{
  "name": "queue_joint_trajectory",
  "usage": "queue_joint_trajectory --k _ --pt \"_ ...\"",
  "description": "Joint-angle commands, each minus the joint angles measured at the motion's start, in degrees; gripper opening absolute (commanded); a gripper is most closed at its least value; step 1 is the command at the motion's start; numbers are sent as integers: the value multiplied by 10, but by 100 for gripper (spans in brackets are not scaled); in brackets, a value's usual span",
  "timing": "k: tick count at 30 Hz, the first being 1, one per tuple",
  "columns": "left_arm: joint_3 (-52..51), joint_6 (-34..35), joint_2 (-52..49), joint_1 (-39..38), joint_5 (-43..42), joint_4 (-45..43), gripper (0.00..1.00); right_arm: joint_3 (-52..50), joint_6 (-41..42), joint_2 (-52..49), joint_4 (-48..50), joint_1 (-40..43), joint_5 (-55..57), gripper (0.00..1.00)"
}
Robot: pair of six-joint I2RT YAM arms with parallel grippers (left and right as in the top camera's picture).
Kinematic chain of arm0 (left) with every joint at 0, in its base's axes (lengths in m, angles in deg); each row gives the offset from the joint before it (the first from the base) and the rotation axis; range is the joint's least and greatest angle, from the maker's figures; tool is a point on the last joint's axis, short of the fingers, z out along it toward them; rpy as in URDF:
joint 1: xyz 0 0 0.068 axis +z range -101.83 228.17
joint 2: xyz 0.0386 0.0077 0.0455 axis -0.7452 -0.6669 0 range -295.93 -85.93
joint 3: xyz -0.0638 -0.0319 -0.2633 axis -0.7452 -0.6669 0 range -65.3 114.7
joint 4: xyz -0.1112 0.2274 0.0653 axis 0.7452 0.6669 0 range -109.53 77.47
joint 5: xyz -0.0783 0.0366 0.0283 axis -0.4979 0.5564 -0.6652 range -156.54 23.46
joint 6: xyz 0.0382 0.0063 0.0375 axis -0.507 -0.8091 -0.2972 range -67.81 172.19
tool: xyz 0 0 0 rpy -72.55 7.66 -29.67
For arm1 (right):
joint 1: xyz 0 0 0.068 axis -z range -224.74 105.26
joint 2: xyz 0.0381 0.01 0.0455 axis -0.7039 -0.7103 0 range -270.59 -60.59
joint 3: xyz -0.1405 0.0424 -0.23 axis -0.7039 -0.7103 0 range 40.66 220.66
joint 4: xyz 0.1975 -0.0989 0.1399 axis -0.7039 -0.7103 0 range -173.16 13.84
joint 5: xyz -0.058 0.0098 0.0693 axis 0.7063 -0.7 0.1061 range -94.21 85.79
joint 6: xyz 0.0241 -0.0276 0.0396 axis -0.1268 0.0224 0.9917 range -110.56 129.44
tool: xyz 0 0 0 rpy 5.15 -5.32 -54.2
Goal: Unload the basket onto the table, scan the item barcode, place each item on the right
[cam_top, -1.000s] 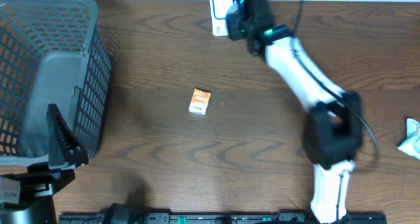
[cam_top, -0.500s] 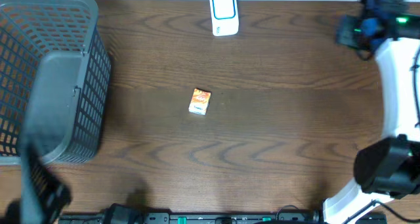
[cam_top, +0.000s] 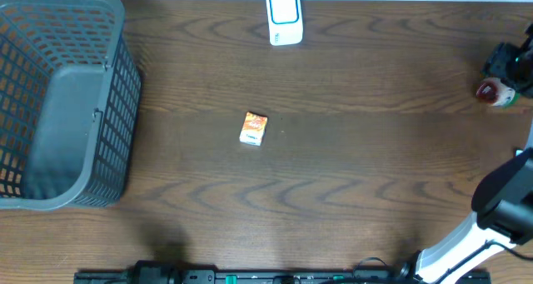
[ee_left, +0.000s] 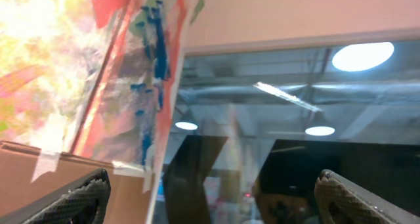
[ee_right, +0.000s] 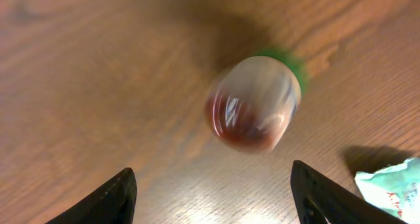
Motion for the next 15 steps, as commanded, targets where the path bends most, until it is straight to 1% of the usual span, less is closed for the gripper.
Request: queue_joint_trajectory --k 1,8,11,15 --pt "-32 -8 0 34 6 -25 100 0 -6 -42 -11 19 -4 71" --pt "-52 -7 0 95 6 -39 99 0 -8 -68 -10 22 -4 71" --pt "-52 -7 0 112 5 -39 99 0 -8 -68 5 24 13 75" --pt "-52 -6 0 123 5 -39 99 0 -8 -68 15 24 43 77"
